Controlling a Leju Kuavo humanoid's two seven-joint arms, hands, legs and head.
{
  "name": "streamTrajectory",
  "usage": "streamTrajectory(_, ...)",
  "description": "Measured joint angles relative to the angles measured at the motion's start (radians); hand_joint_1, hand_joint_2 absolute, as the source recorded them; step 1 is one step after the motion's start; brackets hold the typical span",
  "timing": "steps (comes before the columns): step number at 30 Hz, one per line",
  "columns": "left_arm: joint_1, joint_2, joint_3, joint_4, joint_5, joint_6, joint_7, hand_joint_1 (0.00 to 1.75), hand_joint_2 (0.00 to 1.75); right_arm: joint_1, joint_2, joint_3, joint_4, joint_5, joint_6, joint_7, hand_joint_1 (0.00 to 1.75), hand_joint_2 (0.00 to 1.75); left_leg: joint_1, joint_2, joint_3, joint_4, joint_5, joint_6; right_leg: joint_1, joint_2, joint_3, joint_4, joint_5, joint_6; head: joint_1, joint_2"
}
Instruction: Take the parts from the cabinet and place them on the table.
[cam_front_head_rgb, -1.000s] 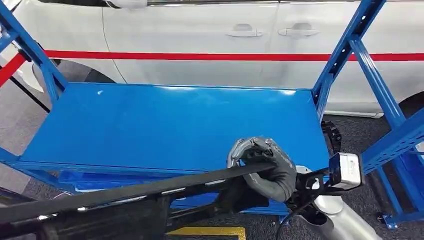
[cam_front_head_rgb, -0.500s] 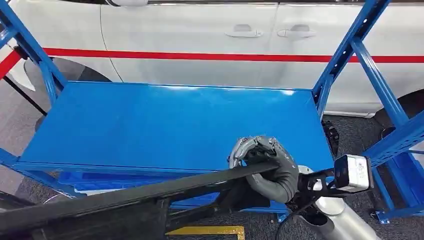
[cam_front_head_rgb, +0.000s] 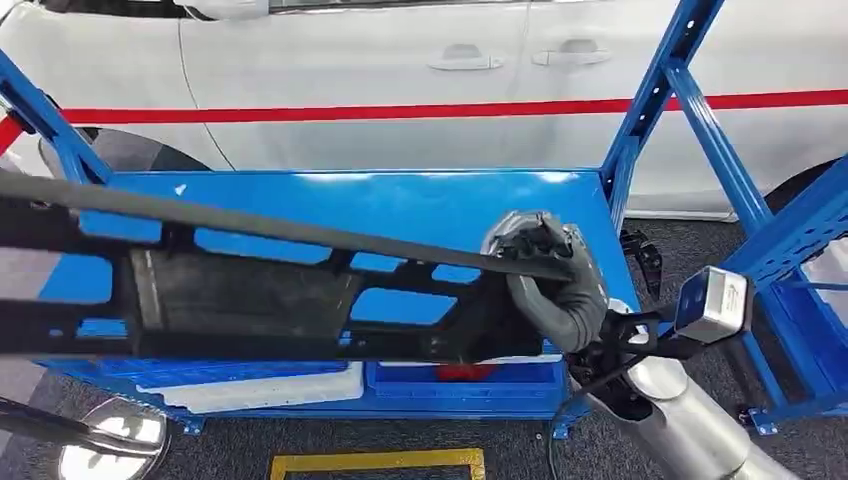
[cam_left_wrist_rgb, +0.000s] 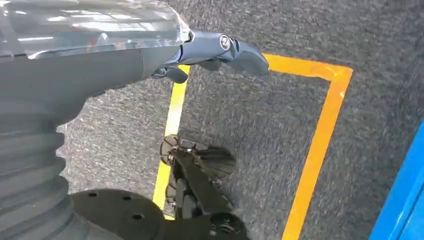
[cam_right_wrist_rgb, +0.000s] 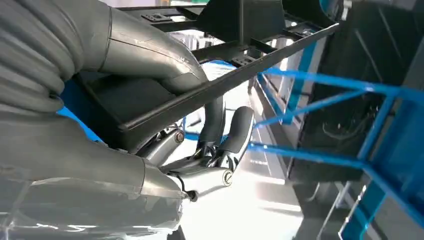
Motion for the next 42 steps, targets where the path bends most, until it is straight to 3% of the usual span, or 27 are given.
streamTrajectory(1,-0.001,0.0,0.0,0.0,0.0,0.0,-0.002,0.0,1.75,-0.011,0.0,0.003,0.007,-0.003,-0.011,-0.006,1.71,1.75,0.0,-0.003,0.05,-0.094,0.044,0.005,0.0,0.002,0.0,0.001,0.001,0.001,0.0,0.0)
streamTrajectory(2,-0.002,0.0,0.0,0.0,0.0,-0.002,-0.003,0.0,1.75,-0.024,0.0,0.006,0.015,-0.009,-0.026,-0.009,1.71,1.75,0.0,-0.017,0.088,-0.171,0.064,0.012,0.0,0.002,-0.002,0.001,0.002,0.004,0.0,0.0)
streamTrajectory(6,-0.001,0.0,0.0,0.0,-0.003,-0.005,-0.004,0.0,1.75,-0.069,0.0,0.024,0.042,-0.024,-0.071,-0.007,1.71,1.75,-0.009,-0.018,0.083,-0.185,0.075,0.031,0.001,0.011,-0.013,-0.001,0.02,0.031,0.0,0.0)
streamTrajectory(7,-0.001,-0.001,0.0,0.0,-0.003,-0.005,-0.003,0.0,1.75,-0.075,0.0,0.027,0.048,-0.026,-0.075,-0.007,1.71,1.75,-0.001,-0.016,0.08,-0.2,0.087,0.043,0.007,0.011,-0.016,-0.001,0.023,0.039,0.0,0.0)
streamTrajectory(9,-0.004,-0.003,0.0,0.0,-0.004,-0.003,0.001,0.0,1.75,-0.089,0.003,0.029,0.062,-0.028,-0.083,-0.008,1.71,1.75,0.002,-0.008,0.068,-0.206,0.106,0.055,0.001,0.01,-0.038,0.053,-0.052,0.044,0.0,0.0)
streamTrajectory(11,-0.003,-0.002,0.0,0.0,-0.006,0.0,0.007,0.0,1.75,-0.101,0.004,0.029,0.079,-0.032,-0.084,-0.023,1.71,1.75,0.0,-0.004,0.049,-0.204,0.117,0.06,-0.001,0.01,-0.082,0.197,-0.148,0.047,0.0,0.0)
streamTrajectory(12,-0.001,-0.002,0.0,0.0,-0.006,0.002,0.011,0.0,1.75,-0.099,0.004,0.029,0.088,-0.035,-0.081,-0.034,1.71,1.75,-0.001,-0.002,0.039,-0.202,0.123,0.06,-0.001,0.01,-0.098,0.259,-0.174,0.049,0.0,0.0)
streamTrajectory(13,0.002,-0.001,0.0,0.0,-0.006,0.006,0.013,0.0,1.75,-0.095,0.004,0.029,0.098,-0.036,-0.073,-0.048,1.71,1.75,-0.001,0.0,0.027,-0.199,0.13,0.059,-0.001,0.01,-0.096,0.286,-0.173,0.05,0.0,0.0)
streamTrajectory(14,0.005,-0.001,0.001,0.0,-0.003,0.01,0.014,0.0,1.75,-0.09,0.004,0.029,0.107,-0.037,-0.063,-0.06,1.71,1.75,-0.001,0.001,0.017,-0.195,0.135,0.057,-0.001,0.01,-0.071,0.262,-0.148,0.05,0.0,0.0)
streamTrajectory(16,0.008,-0.002,0.004,0.0,0.0,0.016,0.015,0.0,1.75,-0.084,0.004,0.029,0.121,-0.037,-0.044,-0.081,1.71,1.75,-0.001,0.002,-0.004,-0.184,0.144,0.053,-0.001,0.008,0.025,0.119,-0.078,0.046,0.0,0.0)
streamTrajectory(17,0.008,-0.002,0.006,0.0,0.0,0.018,0.015,0.0,1.75,-0.083,0.004,0.029,0.126,-0.037,-0.039,-0.087,1.71,1.75,-0.001,0.003,-0.011,-0.178,0.147,0.048,-0.001,0.001,0.077,0.036,-0.067,0.043,0.0,0.0)
streamTrajectory(18,0.009,-0.002,0.008,0.0,0.0,0.018,0.015,0.0,1.75,-0.084,0.004,0.029,0.13,-0.037,-0.036,-0.089,1.71,1.75,-0.007,0.003,-0.02,-0.176,0.152,0.042,0.007,-0.006,0.101,-0.01,-0.092,0.038,0.0,0.0)
streamTrajectory(22,0.012,-0.002,0.009,0.0,-0.008,0.014,0.011,0.0,1.75,-0.08,0.005,0.032,0.139,-0.033,-0.02,-0.089,1.71,1.75,-0.007,0.005,-0.024,-0.183,0.183,0.018,0.01,0.0,0.077,-0.009,-0.061,0.015,0.0,0.0)
streamTrajectory(23,0.013,-0.001,0.009,0.0,-0.01,0.015,0.011,0.0,1.75,-0.082,0.005,0.036,0.139,-0.03,-0.015,-0.088,1.71,1.75,-0.001,0.003,-0.032,-0.175,0.169,0.013,0.003,-0.008,0.069,-0.013,-0.047,0.006,0.0,0.0)
streamTrajectory(24,0.014,-0.001,0.009,0.0,-0.01,0.015,0.011,0.0,1.75,-0.081,0.003,0.039,0.139,-0.028,-0.01,-0.086,1.71,1.75,-0.002,0.002,-0.046,-0.142,0.112,0.006,0.003,-0.006,0.055,-0.013,-0.036,-0.001,0.0,0.0)
streamTrajectory(26,0.014,-0.001,0.009,0.0,-0.011,0.014,0.011,0.0,1.75,-0.079,0.003,0.047,0.137,-0.027,-0.006,-0.084,1.71,1.75,0.002,0.002,-0.08,0.001,-0.012,-0.004,0.004,-0.006,0.029,-0.012,-0.015,-0.007,0.0,0.0)
streamTrajectory(27,0.013,-0.001,0.009,0.0,-0.012,0.014,0.011,0.0,1.75,-0.079,0.003,0.05,0.137,-0.027,-0.005,-0.083,1.71,1.75,0.002,0.002,-0.091,0.068,-0.045,-0.007,0.005,-0.006,0.015,-0.01,-0.005,-0.007,0.0,0.0)
streamTrajectory(28,0.013,-0.001,0.009,0.0,-0.014,0.013,0.011,0.0,1.75,-0.078,0.003,0.055,0.137,-0.027,-0.005,-0.082,1.71,1.75,0.002,0.002,-0.091,0.113,-0.048,-0.009,0.006,-0.005,0.001,-0.008,0.004,-0.006,0.0,0.0)
streamTrajectory(30,0.013,0.0,0.009,0.0,-0.017,0.013,0.011,0.0,1.75,-0.077,0.003,0.056,0.137,-0.026,-0.004,-0.081,1.71,1.75,0.002,0.002,-0.035,0.078,0.013,-0.007,0.007,-0.005,-0.028,-0.001,0.021,-0.003,0.0,0.0)
streamTrajectory(31,0.013,0.0,0.009,0.0,-0.018,0.014,0.011,0.0,1.75,-0.077,0.003,0.056,0.137,-0.026,-0.003,-0.08,1.71,1.75,0.002,0.001,0.019,0.009,0.046,-0.001,0.008,-0.004,-0.041,0.001,0.03,-0.001,0.0,0.0)
streamTrajectory(32,0.012,0.001,0.009,0.0,-0.018,0.015,0.011,0.0,1.75,-0.077,0.003,0.056,0.136,-0.026,-0.001,-0.078,1.71,1.75,0.002,-0.002,0.077,-0.069,0.058,0.006,0.009,-0.003,-0.049,0.001,0.038,0.002,0.0,0.0)
streamTrajectory(33,0.009,0.004,0.009,-0.002,-0.019,0.015,0.011,0.0,1.75,-0.079,0.003,0.056,0.133,-0.026,0.001,-0.072,1.71,1.75,-0.001,-0.01,0.134,-0.158,0.027,0.015,0.01,-0.003,-0.055,0.002,0.046,0.006,0.0,0.0)
streamTrajectory(34,0.008,0.005,0.009,-0.002,-0.019,0.016,0.011,0.0,1.75,-0.085,0.003,0.055,0.131,-0.026,0.001,-0.065,1.71,1.75,-0.005,-0.009,0.165,-0.219,0.013,0.02,0.012,-0.003,-0.059,0.002,0.054,0.012,0.0,0.0)
streamTrajectory(37,0.008,0.006,0.009,-0.002,-0.021,0.018,0.013,0.0,1.75,-0.102,0.003,0.055,0.132,-0.031,0.001,-0.052,1.71,1.75,-0.012,-0.006,0.144,-0.215,0.039,0.036,0.005,-0.001,-0.061,-0.013,0.086,0.032,0.0,0.0)
streamTrajectory(38,0.009,0.005,0.009,-0.002,-0.021,0.018,0.013,0.0,1.75,-0.103,0.003,0.053,0.132,-0.034,0.002,-0.051,1.71,1.75,0.002,0.0,0.143,-0.231,0.059,0.047,0.007,-0.001,-0.066,-0.009,0.077,0.037,0.0,0.0)
streamTrajectory(40,0.007,0.006,0.009,-0.002,-0.021,0.018,0.013,0.0,1.75,-0.107,0.003,0.052,0.134,-0.036,0.003,-0.049,1.71,1.75,-0.002,0.004,0.118,-0.232,0.084,0.06,0.003,0.004,-0.096,0.068,-0.034,0.041,0.0,0.0)
streamTrajectory(42,0.006,0.007,0.009,-0.002,-0.021,0.018,0.013,0.0,1.75,-0.108,0.01,0.052,0.135,-0.036,0.005,-0.049,1.71,1.75,-0.004,0.005,0.087,-0.229,0.106,0.062,-0.001,0.004,-0.128,0.22,-0.134,0.046,0.0,0.0)
